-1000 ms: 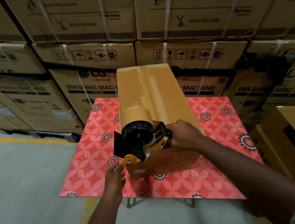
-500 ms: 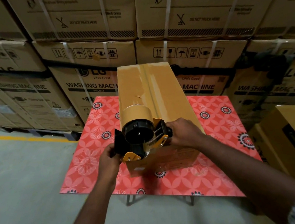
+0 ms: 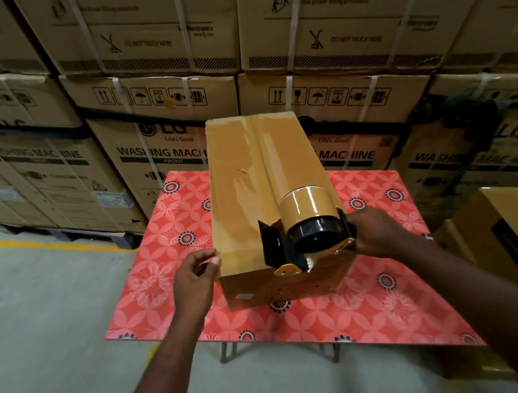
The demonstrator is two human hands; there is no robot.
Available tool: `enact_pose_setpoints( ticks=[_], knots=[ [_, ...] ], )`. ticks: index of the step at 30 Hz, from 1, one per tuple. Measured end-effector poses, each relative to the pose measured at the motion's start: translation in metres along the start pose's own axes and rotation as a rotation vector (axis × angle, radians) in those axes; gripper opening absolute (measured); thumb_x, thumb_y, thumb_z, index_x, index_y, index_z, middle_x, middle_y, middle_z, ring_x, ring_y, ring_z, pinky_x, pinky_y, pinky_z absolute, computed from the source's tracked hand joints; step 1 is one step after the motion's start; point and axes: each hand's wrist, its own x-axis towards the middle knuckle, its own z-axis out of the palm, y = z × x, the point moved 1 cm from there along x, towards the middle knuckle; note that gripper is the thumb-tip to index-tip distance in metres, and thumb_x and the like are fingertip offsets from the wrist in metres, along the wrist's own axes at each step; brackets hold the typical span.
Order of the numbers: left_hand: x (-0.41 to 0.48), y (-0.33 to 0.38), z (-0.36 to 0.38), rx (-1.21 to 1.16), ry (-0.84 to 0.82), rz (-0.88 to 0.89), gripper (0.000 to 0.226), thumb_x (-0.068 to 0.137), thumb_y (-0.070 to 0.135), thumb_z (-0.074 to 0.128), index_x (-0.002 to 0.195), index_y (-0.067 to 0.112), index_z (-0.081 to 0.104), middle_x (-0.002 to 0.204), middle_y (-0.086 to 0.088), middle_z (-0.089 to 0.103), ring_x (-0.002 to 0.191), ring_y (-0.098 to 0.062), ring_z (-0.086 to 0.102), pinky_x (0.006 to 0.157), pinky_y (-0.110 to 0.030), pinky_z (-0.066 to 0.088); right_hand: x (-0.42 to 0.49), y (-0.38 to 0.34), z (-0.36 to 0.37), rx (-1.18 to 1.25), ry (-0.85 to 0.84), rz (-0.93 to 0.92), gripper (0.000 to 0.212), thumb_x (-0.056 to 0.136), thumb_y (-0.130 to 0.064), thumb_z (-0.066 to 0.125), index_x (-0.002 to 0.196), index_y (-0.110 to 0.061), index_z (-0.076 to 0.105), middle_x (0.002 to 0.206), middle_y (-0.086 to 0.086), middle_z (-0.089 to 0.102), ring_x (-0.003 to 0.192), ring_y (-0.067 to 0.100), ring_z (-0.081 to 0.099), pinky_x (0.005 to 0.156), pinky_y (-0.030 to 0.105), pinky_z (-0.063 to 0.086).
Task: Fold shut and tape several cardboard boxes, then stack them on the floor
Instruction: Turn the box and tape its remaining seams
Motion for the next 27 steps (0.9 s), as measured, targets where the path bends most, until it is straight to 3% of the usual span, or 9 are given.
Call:
enact_pose_setpoints(
  ticks=[3,6,9,13,16,23,27],
  knots=[
    [-0.006,0.011,0.004,0.159,0.058,0.125,0.021,0.094,0.008,0.068,0.099,0.028,0.069,0.106,0.003,0.070,0.097,-0.011,0.067,0.085,-0.040,0.058,0.002,0.001,0.004,-0.012,-0.016,0.018,0.023,0.077,-0.028,0.080,0.066,-0.027,0.060,0.061,-0.002,0.066,0.054,0.019,0.062,0.053,0.024,0.038],
    [-0.013,0.017,0.012,0.502,0.040,0.497,0.033,0.090,-0.003,0.063,0.098,0.029,0.070,0.105,0.004,0.065,0.098,-0.014,0.059,0.086,-0.037,0.050,0.003,0.002,0.004,-0.026,-0.042,0.040,0.020,0.077,-0.030,0.082,0.070,-0.023,0.065,0.065,-0.002,0.068,0.057,0.019,0.063,0.054,0.025,0.042],
    [-0.027,0.018,0.031,0.795,-0.096,0.669,0.027,0.092,0.019,0.056,0.113,0.025,0.072,0.118,0.007,0.066,0.111,-0.015,0.052,0.098,-0.040,0.035,0.003,0.003,0.004,-0.018,-0.040,0.054,0.021,0.077,-0.032,0.079,0.069,-0.022,0.063,0.065,0.000,0.067,0.058,0.022,0.064,0.055,0.024,0.039],
    [-0.037,0.008,0.052,0.973,-0.361,0.698,0.061,0.093,0.043,0.048,0.150,0.022,0.045,0.150,0.001,0.046,0.141,-0.020,0.038,0.122,-0.041,0.019,0.001,0.000,0.006,0.033,-0.020,0.026,0.018,0.074,-0.041,0.066,0.067,-0.034,0.051,0.060,-0.007,0.061,0.053,0.017,0.059,0.053,0.023,0.036],
    [-0.037,-0.003,0.055,1.019,-0.410,0.697,0.074,0.095,0.053,0.045,0.160,0.022,0.025,0.163,0.000,0.029,0.153,-0.022,0.018,0.125,-0.036,0.007,0.000,0.003,0.009,0.038,0.004,0.020,0.020,0.074,-0.040,0.066,0.066,-0.035,0.048,0.057,-0.010,0.056,0.051,0.012,0.052,0.053,0.023,0.032],
    [-0.036,-0.009,0.048,0.979,-0.372,0.687,0.075,0.098,0.064,0.040,0.159,0.021,0.030,0.164,0.002,0.029,0.154,-0.014,0.018,0.124,-0.028,0.003,0.002,0.011,0.010,0.089,-0.012,-0.054,0.025,0.075,-0.045,0.064,0.063,-0.032,0.046,0.052,-0.016,0.048,0.044,0.005,0.047,0.045,0.019,0.028],
    [-0.037,-0.006,0.049,0.942,-0.361,0.665,0.069,0.099,0.063,0.038,0.157,0.028,0.032,0.164,0.011,0.027,0.153,-0.010,0.020,0.125,-0.035,0.012,-0.010,0.040,-0.001,0.041,-0.005,-0.012,0.024,0.074,-0.045,0.064,0.063,-0.030,0.049,0.055,-0.005,0.060,0.049,0.019,0.059,0.049,0.023,0.032]
  ],
)
